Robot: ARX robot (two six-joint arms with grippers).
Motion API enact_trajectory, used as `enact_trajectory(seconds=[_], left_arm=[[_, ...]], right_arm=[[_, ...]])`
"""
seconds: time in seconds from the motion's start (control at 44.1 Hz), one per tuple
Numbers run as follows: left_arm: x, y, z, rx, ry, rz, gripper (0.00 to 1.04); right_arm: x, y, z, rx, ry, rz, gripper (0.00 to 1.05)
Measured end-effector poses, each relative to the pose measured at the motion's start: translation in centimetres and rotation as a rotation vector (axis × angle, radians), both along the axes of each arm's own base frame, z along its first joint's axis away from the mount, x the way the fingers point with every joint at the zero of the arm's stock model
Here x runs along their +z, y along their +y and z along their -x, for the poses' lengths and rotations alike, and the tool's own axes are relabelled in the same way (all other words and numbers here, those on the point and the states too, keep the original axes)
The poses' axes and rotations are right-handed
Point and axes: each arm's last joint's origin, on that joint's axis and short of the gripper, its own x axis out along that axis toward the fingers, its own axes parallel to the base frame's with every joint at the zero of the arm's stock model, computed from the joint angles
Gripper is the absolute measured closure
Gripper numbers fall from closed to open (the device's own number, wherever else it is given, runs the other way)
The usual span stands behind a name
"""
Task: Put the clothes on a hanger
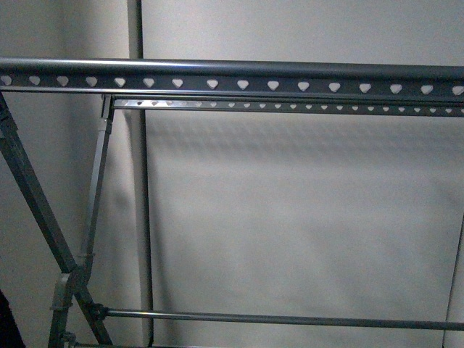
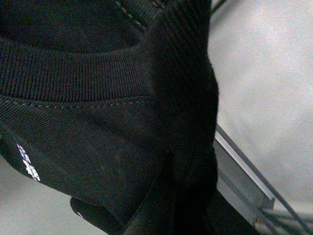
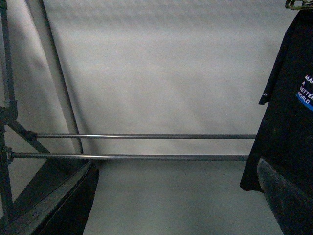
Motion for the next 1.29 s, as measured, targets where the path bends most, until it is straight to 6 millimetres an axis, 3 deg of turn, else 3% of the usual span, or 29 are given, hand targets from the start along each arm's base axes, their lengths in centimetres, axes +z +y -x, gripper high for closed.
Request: enact_trajectory(seconds=[0.091, 0.249, 0.453, 0.567, 0.68, 0.816, 0.952, 1.088, 1.292], left_arm=[[0.7, -1.7, 3.2, -0.167, -0.037, -0.007, 1.0], [2.3, -6.3, 9.1, -0.663, -0.065, -0.019, 1.0], [2.7, -8.8, 10.5, -1.081, -0.085, -0.149, 1.0], [2.5, -9.1, 9.9, -1.288, -0.131, -0.289, 1.0], [2.2, -8.6, 7.2, -1.506, -0.216, -0.669, 1.0], [2.8, -8.6, 3.0, -1.638, -0.359, -1.109, 1.0], [3.2, -9.2, -0.7, -1.636, -0.407, -1.582, 1.0], [2.9, -10.2, -3.0, -1.585, -0.459, -1.926, 1.0], [3.0, -10.6, -3.3, -1.563, -0.503, -2.044, 1.0]], right_arm=[[0.0, 0.0, 0.0, 0.0, 0.0, 0.0, 0.07], [0.0, 0.0, 0.0, 0.0, 0.0, 0.0, 0.07], [0.0, 0.0, 0.0, 0.0, 0.0, 0.0, 0.07], [0.0, 0.0, 0.0, 0.0, 0.0, 0.0, 0.07], [0.0, 0.0, 0.0, 0.0, 0.0, 0.0, 0.07], [0.0, 0.0, 0.0, 0.0, 0.0, 0.0, 0.07], [0.0, 0.0, 0.0, 0.0, 0.0, 0.0, 0.07], [0.0, 0.0, 0.0, 0.0, 0.0, 0.0, 0.07], [0.0, 0.0, 0.0, 0.0, 0.0, 0.0, 0.07]])
